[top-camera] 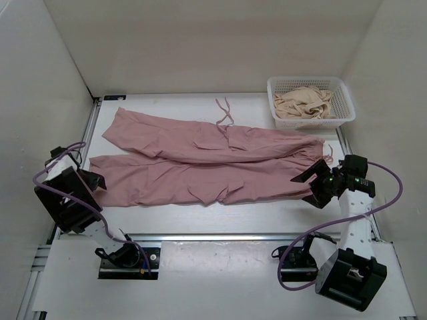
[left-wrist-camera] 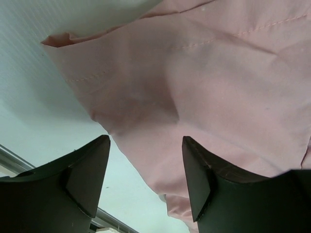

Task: Fold and stack the trousers
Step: Fold the trousers

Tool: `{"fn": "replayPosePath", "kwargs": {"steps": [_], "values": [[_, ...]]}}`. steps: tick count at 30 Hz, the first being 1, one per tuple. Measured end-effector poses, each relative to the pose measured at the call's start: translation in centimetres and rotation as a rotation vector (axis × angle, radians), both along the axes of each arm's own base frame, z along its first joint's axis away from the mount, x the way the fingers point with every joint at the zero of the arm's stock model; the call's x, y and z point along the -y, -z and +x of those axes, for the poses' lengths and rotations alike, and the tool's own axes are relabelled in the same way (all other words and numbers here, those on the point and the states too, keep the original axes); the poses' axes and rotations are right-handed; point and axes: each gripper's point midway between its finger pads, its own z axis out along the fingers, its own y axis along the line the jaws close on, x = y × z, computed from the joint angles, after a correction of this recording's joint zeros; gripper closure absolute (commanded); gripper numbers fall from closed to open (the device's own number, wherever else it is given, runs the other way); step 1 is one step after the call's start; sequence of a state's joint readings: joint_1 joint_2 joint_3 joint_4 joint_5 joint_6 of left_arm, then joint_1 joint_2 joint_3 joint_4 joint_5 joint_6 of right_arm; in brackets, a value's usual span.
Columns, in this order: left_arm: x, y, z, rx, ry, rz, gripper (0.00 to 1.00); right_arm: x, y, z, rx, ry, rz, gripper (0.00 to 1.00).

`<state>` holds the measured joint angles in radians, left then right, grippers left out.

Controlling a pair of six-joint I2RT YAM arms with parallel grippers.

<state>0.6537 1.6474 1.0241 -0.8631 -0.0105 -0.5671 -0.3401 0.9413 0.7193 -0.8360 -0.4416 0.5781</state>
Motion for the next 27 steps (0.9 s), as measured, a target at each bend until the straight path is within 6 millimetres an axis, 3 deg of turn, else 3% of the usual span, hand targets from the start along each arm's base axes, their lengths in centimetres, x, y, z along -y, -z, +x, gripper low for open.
{"fn": "replayPosePath", "kwargs": {"steps": [3, 4, 5, 8, 11, 12, 15, 22, 27], "values": [[-0.3, -0.1, 0.1, 0.000, -0.001, 0.011, 0.33, 0.0, -0.1, 0.0, 0.003, 0.002, 0.001, 0.12], [-0.4, -0.2, 0.1, 0.000, -0.001, 0.014, 0.46, 0.0, -0.1, 0.0, 0.003, 0.003, 0.001, 0.12], [-0.4, -0.2, 0.2, 0.000, -0.003, 0.017, 0.51, 0.0, -0.1, 0.0, 0.002, 0.004, 0.002, 0.12], [-0.7, -0.3, 0.4, 0.003, 0.000, 0.025, 0.52, 0.0, -0.2, 0.0, 0.005, 0.007, 0.002, 0.12], [-0.4, -0.2, 0.4, 0.009, 0.005, 0.011, 0.41, 0.0, -0.2, 0.0, 0.009, 0.008, 0.001, 0.12], [-0.1, -0.1, 0.4, 0.012, 0.006, 0.001, 0.29, 0.0, -0.2, 0.0, 0.009, 0.008, 0.001, 0.12], [1.1, 0.3, 0.0, 0.012, 0.015, -0.034, 0.19, 0.0, -0.2, 0.0, 0.009, 0.009, 0.002, 0.12], [3.3, 0.3, -0.2, 0.020, 0.037, -0.070, 0.17, 0.0, -0.3, 0.0, 0.008, 0.011, 0.003, 0.12], [3.6, 0.1, -0.3, 0.020, 0.037, -0.063, 0.18, 0.0, -0.3, 0.0, 0.008, 0.011, 0.003, 0.12]]}}
